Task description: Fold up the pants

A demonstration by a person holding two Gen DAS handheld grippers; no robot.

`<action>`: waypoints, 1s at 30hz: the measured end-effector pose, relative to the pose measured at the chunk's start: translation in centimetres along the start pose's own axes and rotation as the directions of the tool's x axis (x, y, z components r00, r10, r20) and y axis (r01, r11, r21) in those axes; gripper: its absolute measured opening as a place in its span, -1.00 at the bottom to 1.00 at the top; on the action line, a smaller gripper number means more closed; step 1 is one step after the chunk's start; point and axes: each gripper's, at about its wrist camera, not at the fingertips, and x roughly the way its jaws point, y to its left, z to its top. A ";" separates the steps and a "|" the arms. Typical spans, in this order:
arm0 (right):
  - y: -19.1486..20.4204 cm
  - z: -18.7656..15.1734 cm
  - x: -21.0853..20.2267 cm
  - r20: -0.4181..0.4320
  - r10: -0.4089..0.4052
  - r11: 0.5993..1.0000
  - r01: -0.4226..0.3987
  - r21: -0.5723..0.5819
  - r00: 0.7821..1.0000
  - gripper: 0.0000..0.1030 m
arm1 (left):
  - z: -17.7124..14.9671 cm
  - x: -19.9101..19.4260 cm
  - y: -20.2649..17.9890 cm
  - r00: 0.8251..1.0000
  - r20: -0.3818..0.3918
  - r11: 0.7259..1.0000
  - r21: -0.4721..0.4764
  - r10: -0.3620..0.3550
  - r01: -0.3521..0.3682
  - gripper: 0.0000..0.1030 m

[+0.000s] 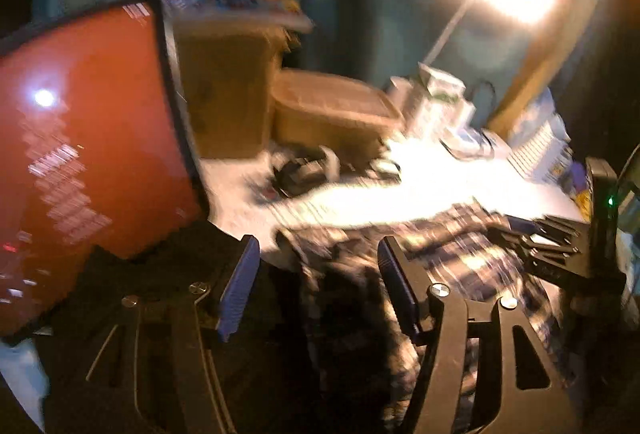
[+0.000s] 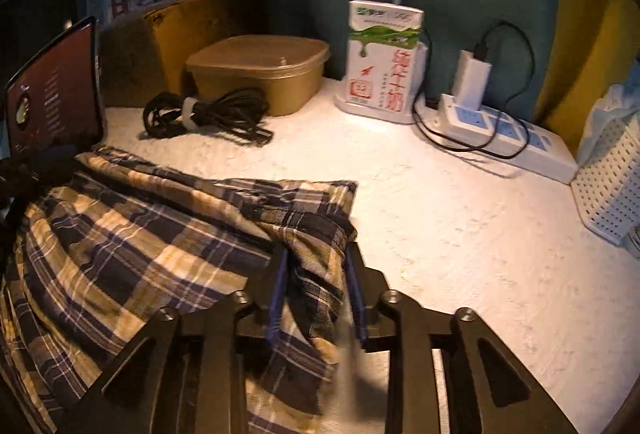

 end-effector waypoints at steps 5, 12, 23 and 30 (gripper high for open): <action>-1.4 0.0 -2.2 0.034 -0.015 0.998 0.013 0.060 0.999 0.33 | 0.5 -2.7 -0.1 0.998 0.045 0.999 -0.020 0.032 -0.031 0.21; -1.1 -1.2 -6.4 0.079 -0.030 0.998 0.025 0.064 0.996 0.40 | -0.9 -5.2 -3.6 0.999 0.049 1.000 0.030 0.008 -0.010 0.21; -1.7 -5.2 -14.3 0.167 -0.037 0.998 0.029 0.051 0.985 0.66 | -3.4 -9.0 -10.9 0.994 0.093 0.996 0.084 -0.051 0.043 0.64; -3.4 -8.1 -20.7 0.238 -0.095 0.993 0.076 0.087 0.967 0.66 | -4.3 -12.1 -15.5 0.985 0.160 0.990 0.139 -0.060 0.038 0.82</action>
